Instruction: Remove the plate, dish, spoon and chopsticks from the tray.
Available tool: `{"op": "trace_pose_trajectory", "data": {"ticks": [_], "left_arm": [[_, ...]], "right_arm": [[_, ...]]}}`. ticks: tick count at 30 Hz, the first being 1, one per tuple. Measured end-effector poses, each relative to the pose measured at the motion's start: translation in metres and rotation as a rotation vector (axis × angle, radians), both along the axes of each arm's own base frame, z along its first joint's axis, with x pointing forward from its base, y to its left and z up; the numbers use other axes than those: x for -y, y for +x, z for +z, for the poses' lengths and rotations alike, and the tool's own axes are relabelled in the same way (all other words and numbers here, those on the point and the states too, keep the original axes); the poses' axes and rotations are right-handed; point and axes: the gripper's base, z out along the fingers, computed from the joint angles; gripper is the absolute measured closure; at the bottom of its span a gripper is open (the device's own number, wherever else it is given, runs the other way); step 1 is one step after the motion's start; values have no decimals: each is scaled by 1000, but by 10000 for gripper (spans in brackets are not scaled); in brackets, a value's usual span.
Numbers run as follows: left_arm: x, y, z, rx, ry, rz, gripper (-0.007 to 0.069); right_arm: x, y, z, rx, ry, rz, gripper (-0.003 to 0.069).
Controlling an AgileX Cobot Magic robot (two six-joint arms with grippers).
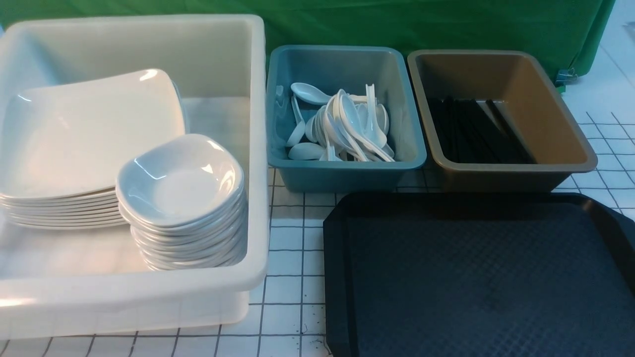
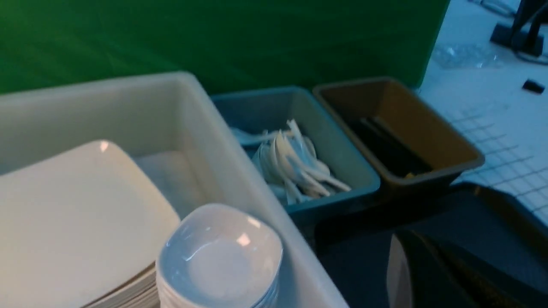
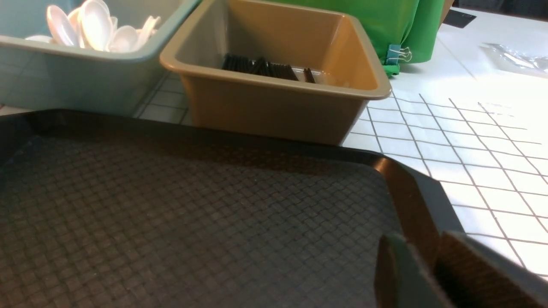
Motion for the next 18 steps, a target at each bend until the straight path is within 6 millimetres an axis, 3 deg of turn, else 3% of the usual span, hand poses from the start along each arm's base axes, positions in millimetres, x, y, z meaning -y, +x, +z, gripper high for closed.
{"op": "trace_pose_trajectory", "data": {"ticks": [4,10,18], "left_arm": [[-4,-17,-19,156,-45,62,627],[-9,-29,-33,329,-112,122,626],[-9,-21,-50,255,-79,119,627]], "right_arm": [[0,0,0,0,0,0,498],[0,0,0,0,0,0,483],[0,0,0,0,0,0,463]]}}
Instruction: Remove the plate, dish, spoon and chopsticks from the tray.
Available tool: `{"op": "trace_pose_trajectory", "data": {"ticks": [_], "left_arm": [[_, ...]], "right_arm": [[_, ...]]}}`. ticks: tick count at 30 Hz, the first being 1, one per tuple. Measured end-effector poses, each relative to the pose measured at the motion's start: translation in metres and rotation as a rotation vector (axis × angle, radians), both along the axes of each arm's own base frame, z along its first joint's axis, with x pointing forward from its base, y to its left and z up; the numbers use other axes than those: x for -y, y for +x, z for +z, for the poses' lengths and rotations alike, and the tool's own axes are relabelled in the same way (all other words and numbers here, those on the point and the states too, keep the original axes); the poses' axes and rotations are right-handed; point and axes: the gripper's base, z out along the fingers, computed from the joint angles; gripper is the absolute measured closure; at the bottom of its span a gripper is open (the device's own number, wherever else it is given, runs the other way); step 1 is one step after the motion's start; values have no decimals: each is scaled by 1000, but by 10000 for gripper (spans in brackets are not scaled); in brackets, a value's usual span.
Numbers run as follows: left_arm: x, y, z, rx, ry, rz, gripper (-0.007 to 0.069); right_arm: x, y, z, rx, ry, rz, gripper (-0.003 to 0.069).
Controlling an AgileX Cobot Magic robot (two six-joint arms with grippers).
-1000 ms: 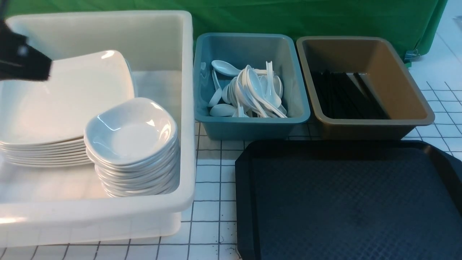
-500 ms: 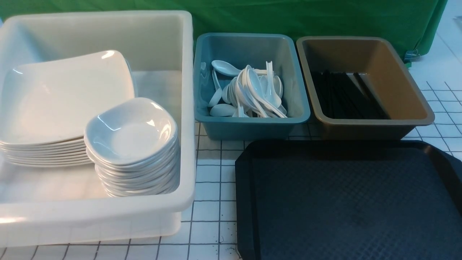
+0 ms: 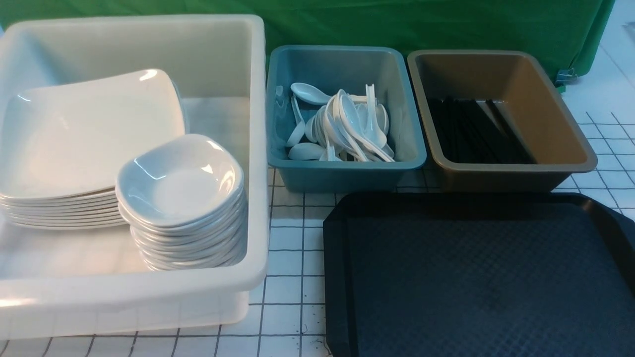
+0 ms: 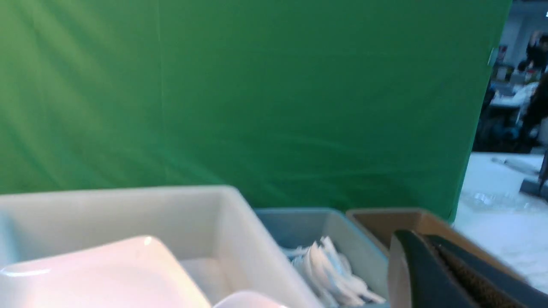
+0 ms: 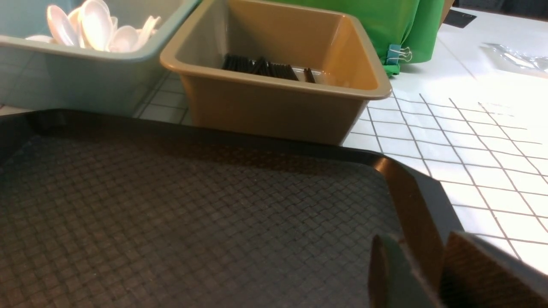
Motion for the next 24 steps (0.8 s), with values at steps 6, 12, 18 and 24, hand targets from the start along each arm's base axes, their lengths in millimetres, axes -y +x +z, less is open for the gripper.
{"op": "trace_pose_trajectory", "data": {"ticks": [6,12,18,24], "left_arm": [[-3,3,-6,-21,58,38,625],[-8,16,-6,16,61,85,624],[-20,48,-51,34,91,210,624],[-25,59,-115,-47,129,258,622]], "right_arm": [[0,0,0,0,0,0,456],[0,0,0,0,-1,0,442],[0,0,0,0,-1,0,426],[0,0,0,0,0,0,421]]}}
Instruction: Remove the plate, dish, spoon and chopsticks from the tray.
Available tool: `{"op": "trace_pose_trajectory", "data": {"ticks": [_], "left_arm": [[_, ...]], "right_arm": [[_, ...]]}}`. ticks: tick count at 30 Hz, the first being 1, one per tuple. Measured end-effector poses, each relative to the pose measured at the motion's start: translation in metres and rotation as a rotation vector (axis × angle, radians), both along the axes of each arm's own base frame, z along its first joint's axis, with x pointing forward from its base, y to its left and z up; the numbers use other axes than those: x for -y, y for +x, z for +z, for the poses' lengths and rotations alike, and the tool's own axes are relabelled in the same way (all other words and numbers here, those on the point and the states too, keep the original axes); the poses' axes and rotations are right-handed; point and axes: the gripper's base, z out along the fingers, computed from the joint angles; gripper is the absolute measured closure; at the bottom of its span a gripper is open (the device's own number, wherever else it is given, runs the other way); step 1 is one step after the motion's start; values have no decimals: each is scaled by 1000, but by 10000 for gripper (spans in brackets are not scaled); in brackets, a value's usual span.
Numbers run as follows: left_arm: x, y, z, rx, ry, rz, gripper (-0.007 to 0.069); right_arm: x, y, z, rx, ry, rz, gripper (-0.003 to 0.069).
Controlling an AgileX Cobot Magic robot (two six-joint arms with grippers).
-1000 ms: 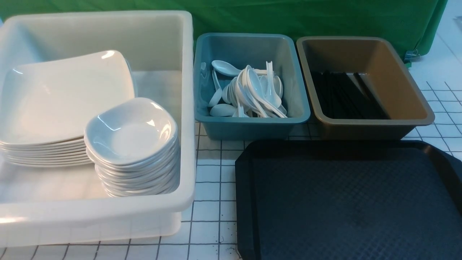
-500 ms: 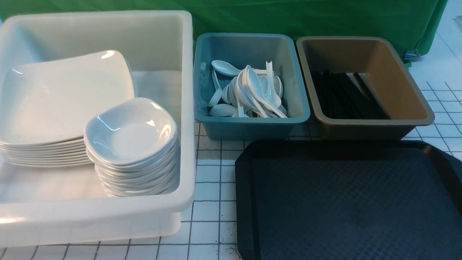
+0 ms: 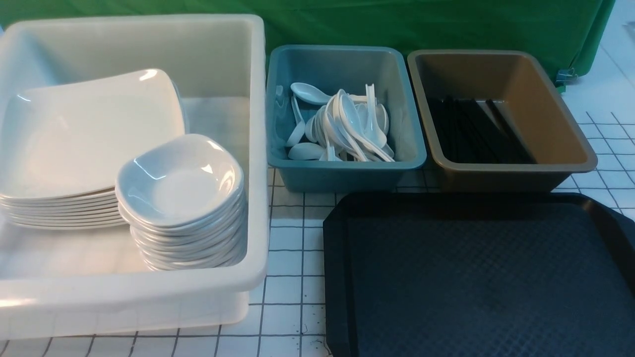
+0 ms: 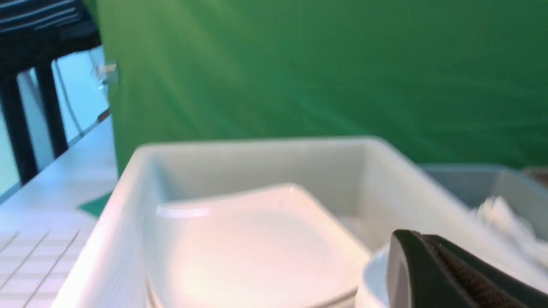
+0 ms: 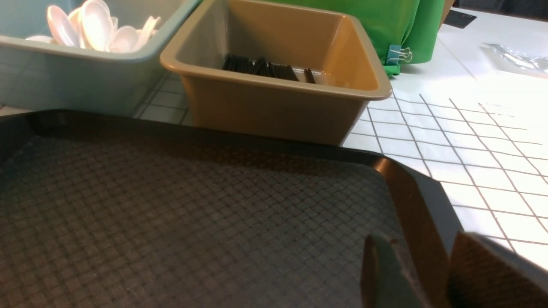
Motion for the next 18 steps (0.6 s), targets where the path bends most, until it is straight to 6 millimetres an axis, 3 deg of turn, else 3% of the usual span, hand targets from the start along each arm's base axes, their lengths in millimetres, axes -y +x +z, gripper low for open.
{"op": "trace_pose_trajectory", "data": {"ticks": [6,18], "left_arm": [[-2,-2,-48,-76,-38,28,621],[-2,-10,-89,-66,-48,31,620]], "right_arm": [[0,0,0,0,0,0,420],[0,0,0,0,0,0,420]]}}
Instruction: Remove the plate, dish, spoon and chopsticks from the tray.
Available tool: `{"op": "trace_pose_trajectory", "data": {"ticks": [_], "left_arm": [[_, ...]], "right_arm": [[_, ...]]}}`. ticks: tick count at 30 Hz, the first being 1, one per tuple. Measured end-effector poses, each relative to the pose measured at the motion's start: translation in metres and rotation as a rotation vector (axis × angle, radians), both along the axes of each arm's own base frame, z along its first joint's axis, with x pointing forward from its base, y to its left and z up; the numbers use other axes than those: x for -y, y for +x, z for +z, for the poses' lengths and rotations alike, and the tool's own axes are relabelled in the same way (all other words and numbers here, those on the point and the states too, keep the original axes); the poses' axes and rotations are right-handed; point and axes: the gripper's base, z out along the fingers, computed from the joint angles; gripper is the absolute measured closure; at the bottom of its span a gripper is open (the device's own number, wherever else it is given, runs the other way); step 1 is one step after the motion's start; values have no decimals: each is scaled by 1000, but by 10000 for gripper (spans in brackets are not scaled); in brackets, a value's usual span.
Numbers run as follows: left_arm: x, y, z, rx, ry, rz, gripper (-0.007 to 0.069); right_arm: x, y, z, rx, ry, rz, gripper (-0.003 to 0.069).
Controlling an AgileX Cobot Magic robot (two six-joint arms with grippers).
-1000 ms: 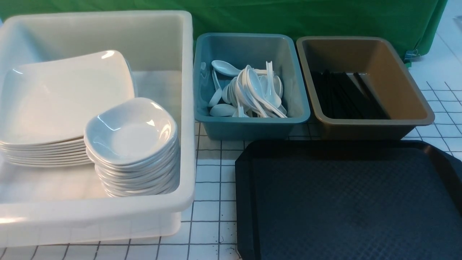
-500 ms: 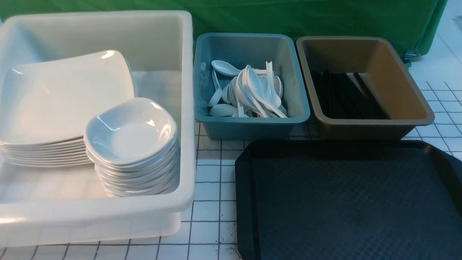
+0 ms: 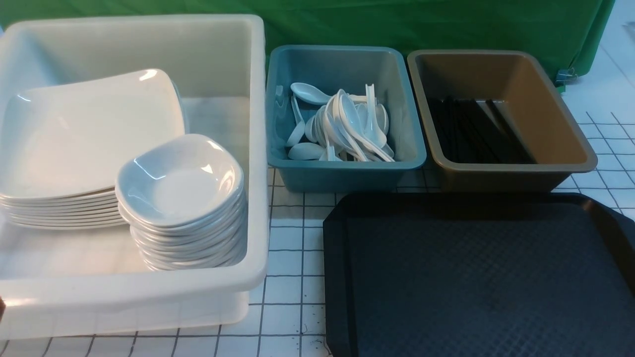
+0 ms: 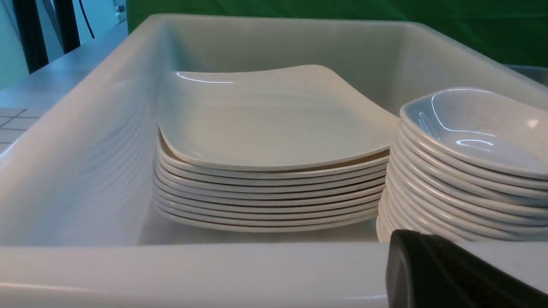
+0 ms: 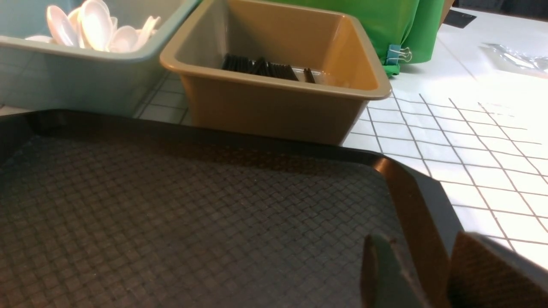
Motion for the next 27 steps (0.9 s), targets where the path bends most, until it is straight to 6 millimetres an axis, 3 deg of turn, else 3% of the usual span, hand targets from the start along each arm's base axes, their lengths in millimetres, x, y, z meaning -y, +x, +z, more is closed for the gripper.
{"op": "trace_pose_trajectory", "data": {"ticks": [27], "left_arm": [[0,-2,-7,-71,25,0,619]], "right_arm": [[0,0,0,0,0,0,419]]}}
